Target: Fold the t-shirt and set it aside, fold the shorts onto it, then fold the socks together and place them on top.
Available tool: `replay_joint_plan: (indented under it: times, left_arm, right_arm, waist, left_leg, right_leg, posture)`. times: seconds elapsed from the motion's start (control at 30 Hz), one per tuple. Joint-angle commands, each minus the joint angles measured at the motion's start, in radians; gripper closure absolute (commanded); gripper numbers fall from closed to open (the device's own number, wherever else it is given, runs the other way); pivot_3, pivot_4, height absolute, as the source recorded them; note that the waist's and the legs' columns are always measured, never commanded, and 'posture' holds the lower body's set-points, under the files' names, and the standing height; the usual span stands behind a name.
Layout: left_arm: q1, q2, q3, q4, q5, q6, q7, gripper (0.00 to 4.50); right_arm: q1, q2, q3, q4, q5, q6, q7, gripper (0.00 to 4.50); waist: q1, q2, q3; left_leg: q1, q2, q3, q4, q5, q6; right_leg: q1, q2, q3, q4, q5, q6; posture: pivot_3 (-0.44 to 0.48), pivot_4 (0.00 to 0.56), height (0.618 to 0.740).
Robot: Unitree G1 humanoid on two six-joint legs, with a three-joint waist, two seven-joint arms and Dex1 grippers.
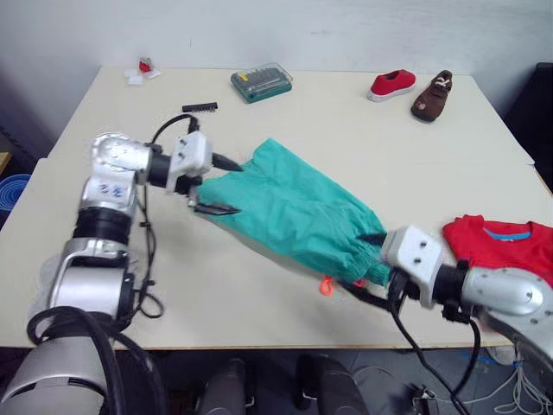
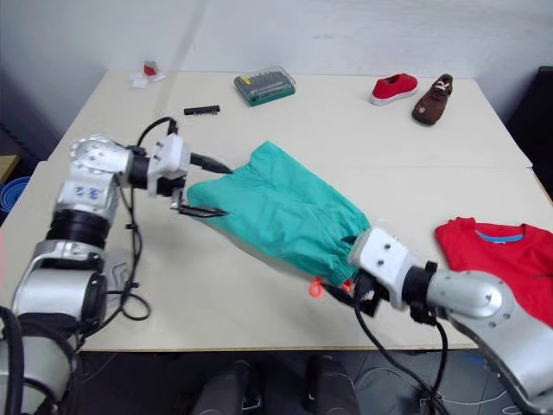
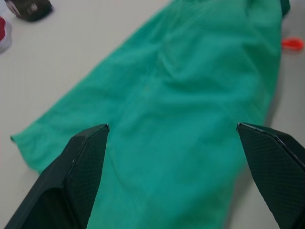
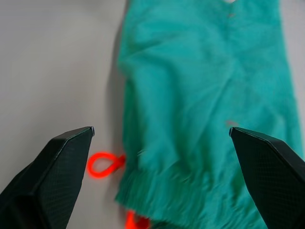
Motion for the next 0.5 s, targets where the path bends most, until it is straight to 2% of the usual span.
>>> replay_joint_plan:
  times: [0.03,0.3,0.5]
  left_arm:
    - [0.036,0.060,-0.023,-0.023,0.038,-0.200,0.031,0.00]
    - [0.020,0.054,-0.077,0.095,0.106,-0.379,0.151,0.00]
    - [-0.033,0.027,-0.150,0.229,0.246,-0.521,0.355,0.00]
  right_arm:
    - [0.023,-0.024,0.034,-0.044,-0.145,-0.058,-0.036,0.02]
    - [0.017,-0.011,0.182,0.051,-0.423,-0.190,-0.068,0.02]
    - [-0.018,0.052,0.293,0.149,-0.607,-0.265,-0.101,0.02]
  waist:
    - [0.000,0.000,0.000]
    - [0.010,-0.001,0.000]
    - [0.002,-0.001,-0.001]
  left_leg:
    - [0.000,0.000,0.000,0.000,0.000,0.000]
    - [0.000,-0.001,-0.001,0.001,0.000,0.001]
    - [0.000,-0.001,-0.001,0.001,0.000,0.001]
  right_leg:
    - [0.000,-0.001,0.000,0.000,0.000,0.000]
    - [0.001,-0.002,-0.001,-0.004,0.000,0.000]
    - [0.001,-0.002,-0.001,0.000,0.000,0.000]
  posture:
    - [0.000,0.150,0.740]
    - [0.000,0.150,0.740]
    - [0.000,0.150,0.740]
